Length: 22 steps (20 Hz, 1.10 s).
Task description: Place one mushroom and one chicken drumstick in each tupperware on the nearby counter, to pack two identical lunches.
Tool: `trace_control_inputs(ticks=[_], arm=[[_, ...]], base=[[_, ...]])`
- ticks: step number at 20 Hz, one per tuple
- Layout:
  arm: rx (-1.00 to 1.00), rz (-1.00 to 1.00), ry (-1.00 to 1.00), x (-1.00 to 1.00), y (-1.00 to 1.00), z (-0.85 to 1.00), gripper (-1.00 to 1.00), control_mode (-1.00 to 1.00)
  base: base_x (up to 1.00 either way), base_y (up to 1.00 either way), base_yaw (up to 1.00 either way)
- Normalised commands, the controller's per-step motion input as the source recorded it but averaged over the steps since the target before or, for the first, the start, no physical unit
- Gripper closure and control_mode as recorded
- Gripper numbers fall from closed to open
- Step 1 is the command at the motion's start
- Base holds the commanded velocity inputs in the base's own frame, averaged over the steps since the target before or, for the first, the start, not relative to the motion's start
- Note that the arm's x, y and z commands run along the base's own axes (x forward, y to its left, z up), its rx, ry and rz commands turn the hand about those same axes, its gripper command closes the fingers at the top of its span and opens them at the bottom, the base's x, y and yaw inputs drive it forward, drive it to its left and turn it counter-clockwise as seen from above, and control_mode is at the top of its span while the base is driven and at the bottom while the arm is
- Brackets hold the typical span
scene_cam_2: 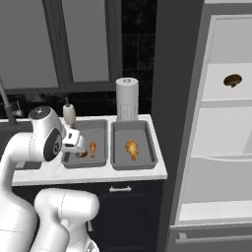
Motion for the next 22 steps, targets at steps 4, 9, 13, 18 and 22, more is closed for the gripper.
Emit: trace_control_inputs(ticks=[4, 9, 13, 18, 22], arm=[[0.00, 0.00, 0.00, 0.00, 0.00, 0.00, -1.00, 1.00], [0.00, 0.00, 0.00, 0.00, 0.00, 0.00, -1.00, 1.00], [0.00, 0.00, 0.00, 0.00, 0.00, 0.00, -1.00, 1.00], [0.00, 0.00, 0.00, 0.00, 0.00, 0.00, -1.00, 1.00], [0.00, 0.00, 0.00, 0.00, 0.00, 0.00, -1.00, 1.00]], base=[[-0.52, -0.90, -0.34], [-0.28, -1.00, -0.35], [0.04, -1.00, -0.21], [0.39, -1.00, -0.02], [0.58, -0.52, 0.05]])
